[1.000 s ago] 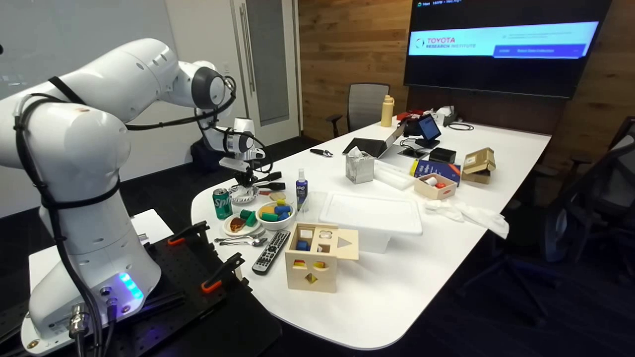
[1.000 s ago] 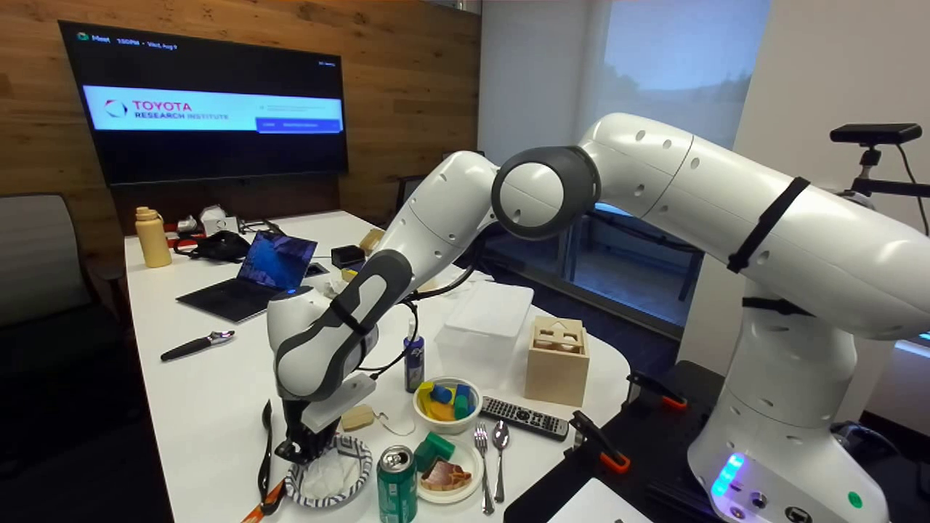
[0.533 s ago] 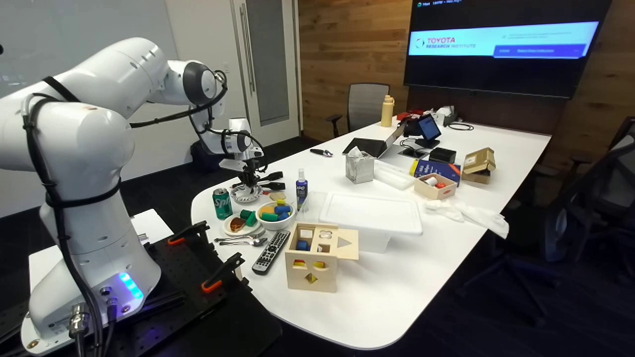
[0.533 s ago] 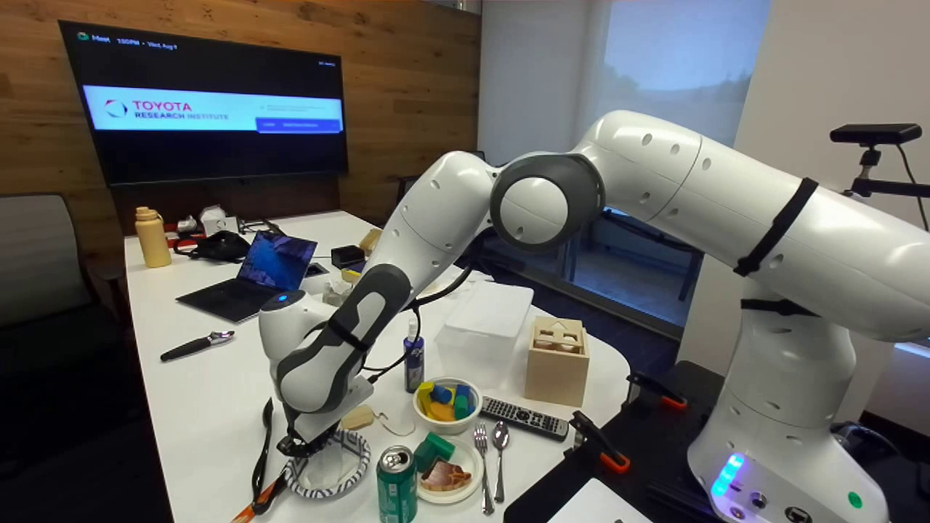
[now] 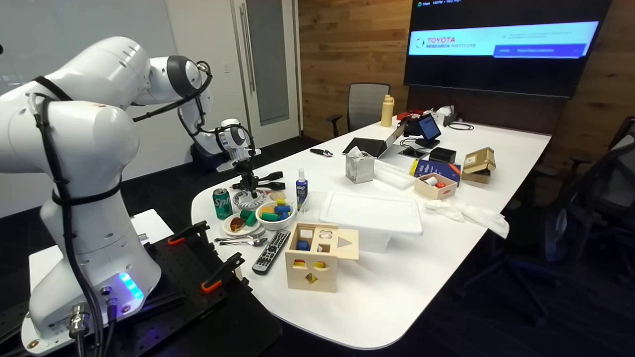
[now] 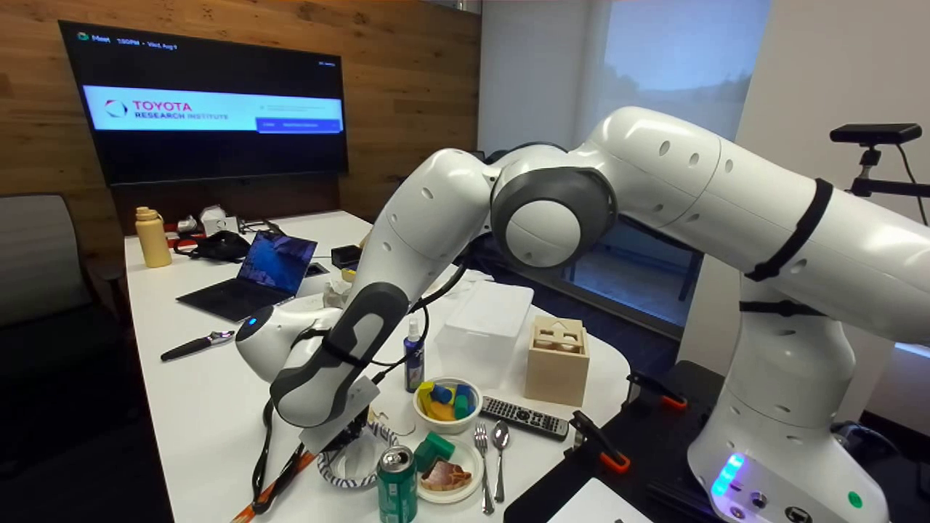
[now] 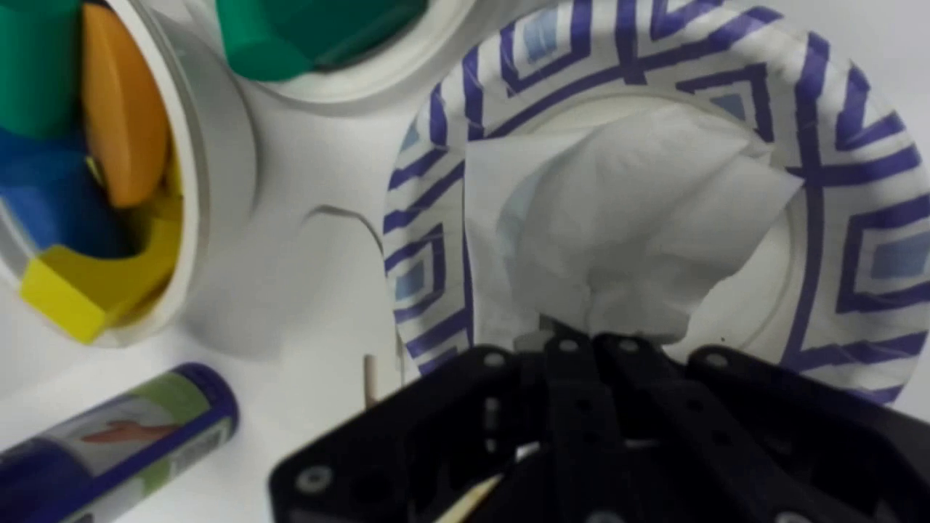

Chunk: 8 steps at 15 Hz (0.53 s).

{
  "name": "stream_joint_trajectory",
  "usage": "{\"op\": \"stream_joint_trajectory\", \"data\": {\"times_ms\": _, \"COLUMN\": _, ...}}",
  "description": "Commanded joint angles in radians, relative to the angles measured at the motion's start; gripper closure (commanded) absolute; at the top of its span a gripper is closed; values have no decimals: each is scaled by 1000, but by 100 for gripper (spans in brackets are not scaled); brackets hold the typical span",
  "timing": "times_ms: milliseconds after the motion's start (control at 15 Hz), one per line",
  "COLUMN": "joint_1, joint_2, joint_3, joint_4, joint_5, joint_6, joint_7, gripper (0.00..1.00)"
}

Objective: Use the napkin to wipe the plate

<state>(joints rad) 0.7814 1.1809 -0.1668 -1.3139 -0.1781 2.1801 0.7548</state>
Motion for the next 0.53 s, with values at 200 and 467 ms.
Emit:
{"op": "stream_joint_trajectory", "data": {"times_ms": 200, "joint_1": -24, "joint_2": -13, "joint_3": 14, "joint_4": -2, "joint_5": -39, "joint_6": -139, "joint_7": 89, "gripper": 100}}
{"op": "stream_joint_trajectory", "data": {"times_ms": 467, "joint_1": -46, "joint_2": -49, "joint_3": 20, "joint_4": -56, "joint_5": -3, "joint_6": -29, "joint_7": 44, "gripper": 100}}
